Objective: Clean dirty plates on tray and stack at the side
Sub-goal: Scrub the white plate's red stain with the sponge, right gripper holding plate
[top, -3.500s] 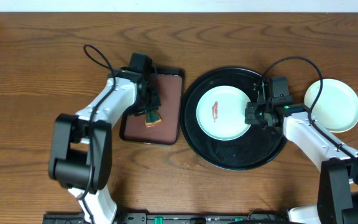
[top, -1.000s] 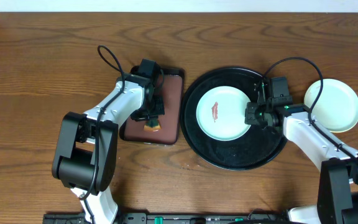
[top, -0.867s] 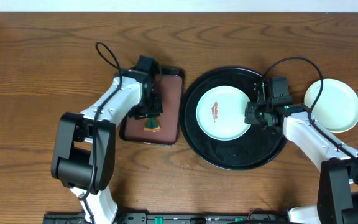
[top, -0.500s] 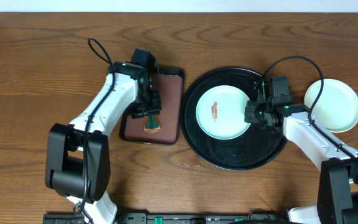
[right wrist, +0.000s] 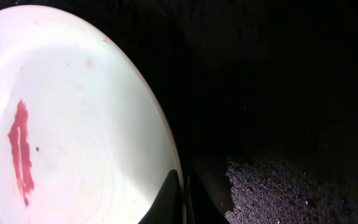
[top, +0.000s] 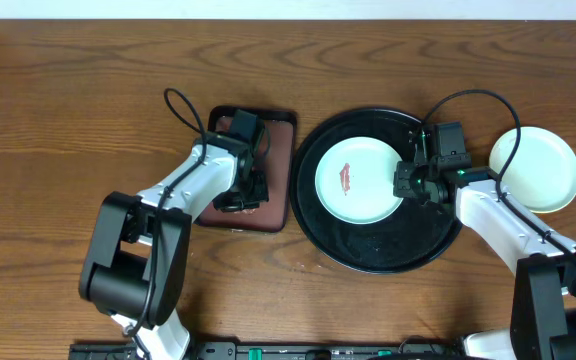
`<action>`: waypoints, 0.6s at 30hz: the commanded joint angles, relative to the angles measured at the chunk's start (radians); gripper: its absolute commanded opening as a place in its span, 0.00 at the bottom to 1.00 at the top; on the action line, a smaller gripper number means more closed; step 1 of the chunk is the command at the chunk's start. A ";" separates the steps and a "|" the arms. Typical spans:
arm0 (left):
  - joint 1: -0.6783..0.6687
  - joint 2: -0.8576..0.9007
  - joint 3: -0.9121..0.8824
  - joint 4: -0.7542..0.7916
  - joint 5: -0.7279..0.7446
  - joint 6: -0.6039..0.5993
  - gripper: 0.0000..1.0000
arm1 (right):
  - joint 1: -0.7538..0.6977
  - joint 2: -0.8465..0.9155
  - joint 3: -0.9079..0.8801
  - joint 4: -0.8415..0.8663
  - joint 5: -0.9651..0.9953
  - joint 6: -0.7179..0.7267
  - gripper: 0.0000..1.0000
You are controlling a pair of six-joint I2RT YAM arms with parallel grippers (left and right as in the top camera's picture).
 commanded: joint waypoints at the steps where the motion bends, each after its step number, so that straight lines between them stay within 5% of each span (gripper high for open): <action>1: 0.005 0.032 -0.050 0.045 -0.037 -0.008 0.08 | 0.011 0.001 0.013 0.003 0.009 0.007 0.02; 6: 0.016 0.030 0.010 -0.032 0.001 -0.005 0.08 | 0.011 0.001 0.013 0.003 0.008 0.007 0.02; 14: 0.034 -0.032 0.184 -0.210 0.003 -0.005 0.41 | 0.011 0.001 0.013 0.003 0.006 0.007 0.03; 18: 0.034 -0.043 0.182 -0.203 -0.026 -0.005 0.44 | 0.011 0.001 0.013 0.003 0.006 0.006 0.03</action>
